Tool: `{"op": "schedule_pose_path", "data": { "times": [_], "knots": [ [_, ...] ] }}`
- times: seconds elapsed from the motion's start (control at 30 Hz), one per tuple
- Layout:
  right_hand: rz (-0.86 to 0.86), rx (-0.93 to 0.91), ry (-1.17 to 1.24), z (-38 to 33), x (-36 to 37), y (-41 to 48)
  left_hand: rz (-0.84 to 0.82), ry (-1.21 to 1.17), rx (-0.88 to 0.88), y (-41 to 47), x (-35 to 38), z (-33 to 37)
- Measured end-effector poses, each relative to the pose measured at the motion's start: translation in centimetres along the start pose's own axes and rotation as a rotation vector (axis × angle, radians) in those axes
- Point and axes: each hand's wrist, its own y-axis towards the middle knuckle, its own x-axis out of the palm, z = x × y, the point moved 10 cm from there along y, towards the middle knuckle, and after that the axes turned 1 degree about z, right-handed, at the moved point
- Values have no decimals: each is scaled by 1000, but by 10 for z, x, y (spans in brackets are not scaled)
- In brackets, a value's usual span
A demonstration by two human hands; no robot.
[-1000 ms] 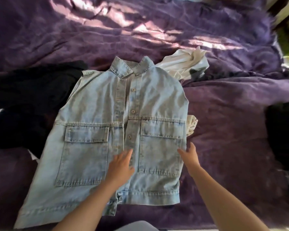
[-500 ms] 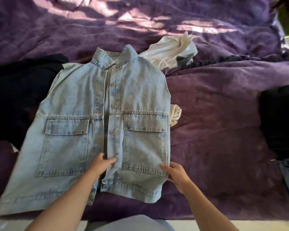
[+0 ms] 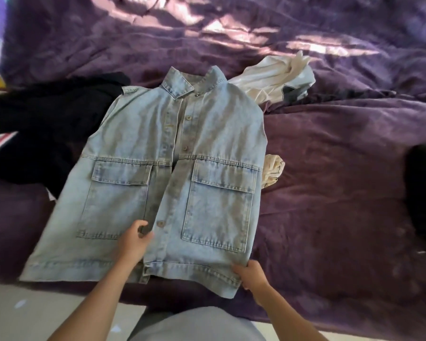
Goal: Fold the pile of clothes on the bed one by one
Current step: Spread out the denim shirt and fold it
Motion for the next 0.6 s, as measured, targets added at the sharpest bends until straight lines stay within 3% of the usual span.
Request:
{"op": "schedule_pose_path", "data": {
  "times": [0.1, 0.23, 0.33, 0.5, 0.6],
  "knots": [
    [75, 7, 195, 8, 1, 0, -289, -181, -189, -18, 44, -32],
    [57, -32, 195, 10, 10, -7, -195, -173, -130, -20, 45, -42],
    [135, -17, 133, 14, 0, -11, -224, -107, -53, -21, 44, -40],
    [236, 109, -17, 36, 5, -20, -192, 245, -2, -26, 45, -50],
    [390, 101, -87, 27, 5, -28, -211, 409, 43, -27, 43, -36]
  ]
}}
